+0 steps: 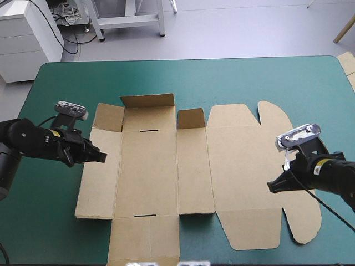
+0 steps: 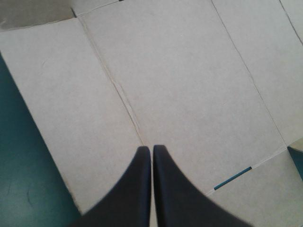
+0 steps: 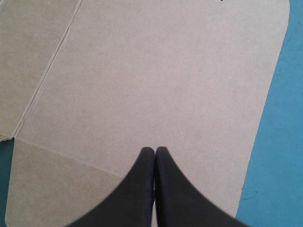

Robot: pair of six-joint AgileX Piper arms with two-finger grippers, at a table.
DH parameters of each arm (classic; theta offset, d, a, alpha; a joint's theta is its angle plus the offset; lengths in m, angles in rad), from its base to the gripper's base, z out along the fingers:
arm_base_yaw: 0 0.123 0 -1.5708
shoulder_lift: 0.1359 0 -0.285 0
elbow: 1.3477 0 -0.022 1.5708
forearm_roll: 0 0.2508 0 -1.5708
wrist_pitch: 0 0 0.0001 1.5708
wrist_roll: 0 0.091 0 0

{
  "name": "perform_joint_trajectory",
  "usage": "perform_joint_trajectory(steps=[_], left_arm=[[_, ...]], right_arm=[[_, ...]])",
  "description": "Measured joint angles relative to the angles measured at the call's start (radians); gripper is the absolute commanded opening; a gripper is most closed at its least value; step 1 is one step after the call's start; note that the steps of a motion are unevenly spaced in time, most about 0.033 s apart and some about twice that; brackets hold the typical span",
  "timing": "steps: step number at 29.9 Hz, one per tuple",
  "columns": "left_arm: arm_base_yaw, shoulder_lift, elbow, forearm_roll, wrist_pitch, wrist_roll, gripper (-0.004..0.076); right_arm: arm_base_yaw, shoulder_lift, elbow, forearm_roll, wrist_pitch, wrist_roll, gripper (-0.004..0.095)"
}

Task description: Fold the box

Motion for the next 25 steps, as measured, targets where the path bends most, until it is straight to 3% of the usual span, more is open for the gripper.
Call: perform_joint_trajectory(steps=[13,22,25], left_arm=[[0.555,0.000,0.000,-0.222,0.024,0.230,0.0019],[0.658,0.026,0.000,-0.235,0.024,0.261,0.0025],[0.665,0.041,0.000,-0.239,0.024,0.233,0.0106]], right_arm=[[0.000,-0.094,0.064,-0.027,-0.006,0.002,-0.0016],[0.000,-0.094,0.064,-0.049,-0.013,0.002,-0.0016],[0.000,-0.094,0.064,-0.050,-0.024,0.002,-0.0016]])
